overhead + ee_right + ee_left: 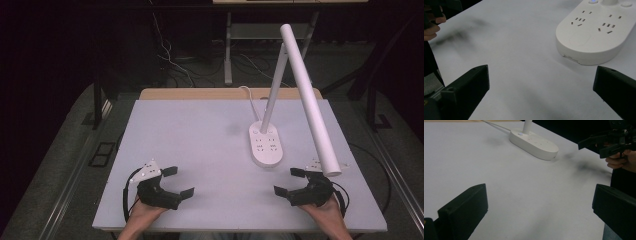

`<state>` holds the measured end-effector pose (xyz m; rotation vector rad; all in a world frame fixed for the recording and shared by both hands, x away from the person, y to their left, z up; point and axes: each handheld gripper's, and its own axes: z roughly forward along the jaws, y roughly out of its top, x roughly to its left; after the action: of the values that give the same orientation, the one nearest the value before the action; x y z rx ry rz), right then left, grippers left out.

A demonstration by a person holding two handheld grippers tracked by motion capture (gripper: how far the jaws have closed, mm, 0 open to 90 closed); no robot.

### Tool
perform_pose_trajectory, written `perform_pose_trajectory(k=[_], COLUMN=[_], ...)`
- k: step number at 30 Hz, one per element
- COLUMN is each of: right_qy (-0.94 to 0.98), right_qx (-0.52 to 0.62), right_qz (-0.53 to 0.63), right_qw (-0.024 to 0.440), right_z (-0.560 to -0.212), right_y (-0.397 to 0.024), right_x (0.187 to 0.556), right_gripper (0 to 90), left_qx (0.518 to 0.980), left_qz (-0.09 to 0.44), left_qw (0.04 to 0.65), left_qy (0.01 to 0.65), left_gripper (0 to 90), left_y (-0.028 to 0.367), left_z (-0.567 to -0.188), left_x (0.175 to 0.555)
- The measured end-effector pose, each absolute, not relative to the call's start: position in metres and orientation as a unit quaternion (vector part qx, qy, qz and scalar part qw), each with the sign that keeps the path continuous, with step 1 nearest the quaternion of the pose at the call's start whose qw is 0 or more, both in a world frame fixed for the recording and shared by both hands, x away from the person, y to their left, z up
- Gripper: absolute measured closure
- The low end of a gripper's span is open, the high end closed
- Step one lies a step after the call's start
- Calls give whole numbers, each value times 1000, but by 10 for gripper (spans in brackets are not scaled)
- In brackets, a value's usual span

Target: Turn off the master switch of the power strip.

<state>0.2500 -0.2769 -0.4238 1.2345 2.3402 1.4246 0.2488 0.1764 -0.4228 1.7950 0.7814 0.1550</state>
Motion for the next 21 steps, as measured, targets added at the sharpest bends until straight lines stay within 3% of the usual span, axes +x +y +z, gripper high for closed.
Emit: perform_pose_trajectory(k=[21], right_qy=[781], right_qx=[410], right_qz=[467], right_qw=[64], right_z=[-423], right_y=[-278], right_x=[249], right_gripper=[0], left_qx=[777], left_qz=[61], left_qw=[537], left_qy=[322], left_gripper=[0], left_y=[172], left_z=[-423], left_x=[248])
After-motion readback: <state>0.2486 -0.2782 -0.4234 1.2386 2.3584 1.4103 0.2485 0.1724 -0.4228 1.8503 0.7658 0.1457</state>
